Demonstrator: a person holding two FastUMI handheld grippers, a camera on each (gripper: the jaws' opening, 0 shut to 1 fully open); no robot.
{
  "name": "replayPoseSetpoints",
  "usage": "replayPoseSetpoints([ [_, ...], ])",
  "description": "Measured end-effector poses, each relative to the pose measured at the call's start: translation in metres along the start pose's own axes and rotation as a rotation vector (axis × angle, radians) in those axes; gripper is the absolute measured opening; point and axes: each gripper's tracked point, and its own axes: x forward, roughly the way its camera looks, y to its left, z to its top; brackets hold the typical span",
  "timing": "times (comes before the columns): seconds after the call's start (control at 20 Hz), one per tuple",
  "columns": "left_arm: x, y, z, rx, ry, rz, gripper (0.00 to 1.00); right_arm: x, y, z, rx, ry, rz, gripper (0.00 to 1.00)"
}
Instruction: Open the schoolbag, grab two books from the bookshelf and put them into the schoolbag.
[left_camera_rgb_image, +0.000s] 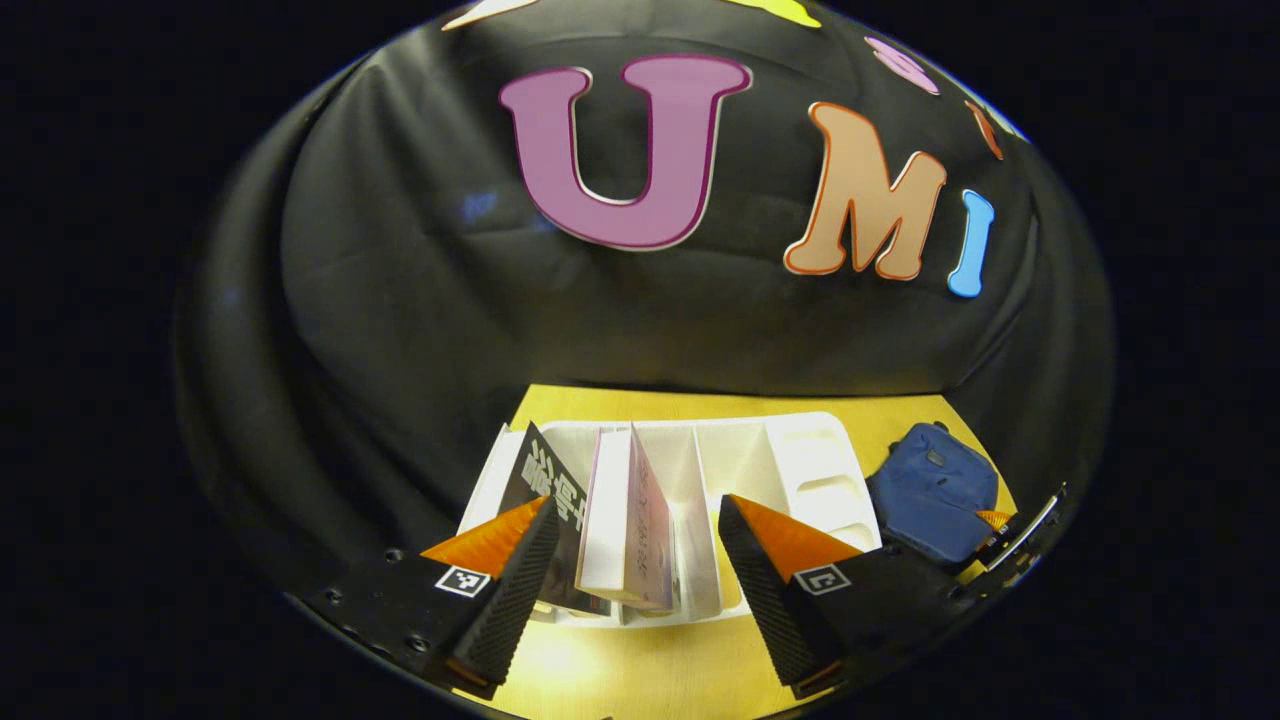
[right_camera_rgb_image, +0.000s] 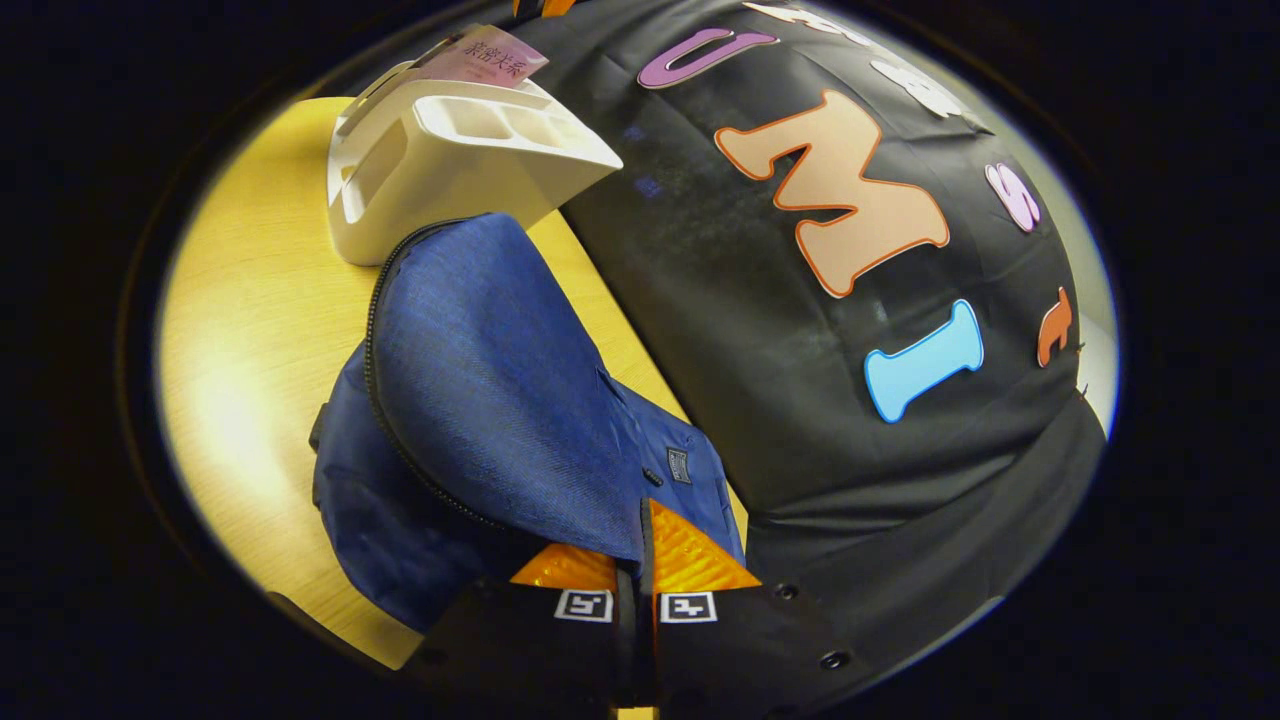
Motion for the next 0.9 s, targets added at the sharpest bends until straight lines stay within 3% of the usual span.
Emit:
replayPoseSetpoints([
  [0.45,0.037,0.003,-0.043,-0.024,0.351,-0.075,0.95,-0.007,-0.006,0.002,0.018,0.015,-0.002,0.06],
  [0.55,0.043,0.006,-0.047,-0.018,0.411,-0.069,0.93,-0.009,-0.006,0.001,0.013,0.017,-0.003,0.01],
  [0.65,0.05,0.004,-0.05,-0.047,0.472,-0.078,0.87,-0.011,-0.006,0.001,0.012,0.02,-0.005,0.01],
  [0.75,0.057,-0.001,-0.058,-0.092,0.542,-0.098,0.9,-0.013,-0.006,0.001,0.012,0.023,-0.007,0.04],
  [0.85,0.064,-0.004,-0.067,-0.108,0.605,-0.113,0.81,-0.014,-0.005,0.0,0.014,0.028,-0.01,0.04],
  [0.9,0.066,-0.005,-0.07,-0.108,0.632,-0.116,0.83,-0.014,-0.006,0.0,0.015,0.031,-0.01,0.04],
])
